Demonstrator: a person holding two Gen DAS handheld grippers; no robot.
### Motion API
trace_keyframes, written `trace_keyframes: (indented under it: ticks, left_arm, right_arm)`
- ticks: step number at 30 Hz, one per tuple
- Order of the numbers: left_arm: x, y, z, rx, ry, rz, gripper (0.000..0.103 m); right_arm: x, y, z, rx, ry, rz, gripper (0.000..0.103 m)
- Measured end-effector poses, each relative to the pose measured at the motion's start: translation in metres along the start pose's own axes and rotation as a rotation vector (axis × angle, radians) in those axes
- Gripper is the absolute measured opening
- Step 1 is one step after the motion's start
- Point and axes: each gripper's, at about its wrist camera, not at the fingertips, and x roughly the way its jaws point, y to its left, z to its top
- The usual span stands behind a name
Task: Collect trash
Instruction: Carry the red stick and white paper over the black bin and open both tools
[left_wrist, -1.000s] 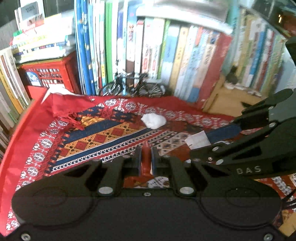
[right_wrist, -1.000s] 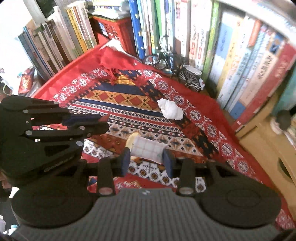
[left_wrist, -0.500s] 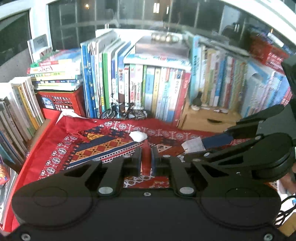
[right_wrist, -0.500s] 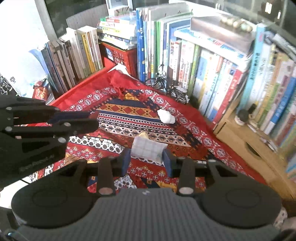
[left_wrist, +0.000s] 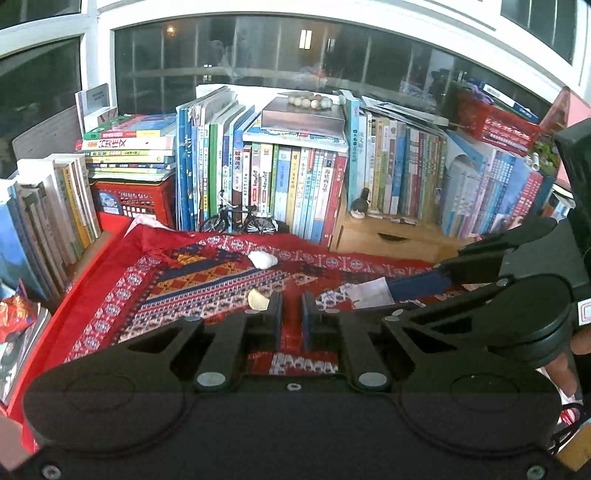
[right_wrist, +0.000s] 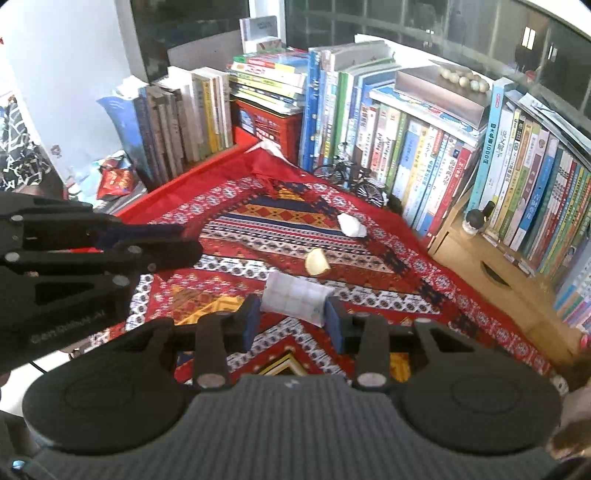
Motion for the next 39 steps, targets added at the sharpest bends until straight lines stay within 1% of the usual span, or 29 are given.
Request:
trace_keyframes:
  ticks: [5,14,21,30,39]
  left_arm:
    - [-0.029,0.004,-0.025,-0.003,-0.001,-0.009,0.010]
    - [-0.070,0.017,-0.074,-0.009,0.020,0.013,0.010]
    - [-0.101,0.034,-0.120,-0.031,0.041,0.027,0.010]
    - [-0.128,0.062,-0.192,-0.079,0.104,0.055,0.010]
    - [-0.136,0.096,-0.265,-0.150,0.188,0.102,0.010]
  right_arm:
    - [-0.013,0.028,-0.017,0.002,-0.009,0.002,0.044]
    - [-0.031,0.076,-0.053,0.009,-0.015,0.010,0.044]
    - [-0.036,0.117,-0.087,0.000,0.007,0.020,0.044]
    - [-0.030,0.177,-0.133,-0.028,0.058,0.049,0.044]
    - [-0.006,0.229,-0.180,-0.061,0.137,0.097,0.044]
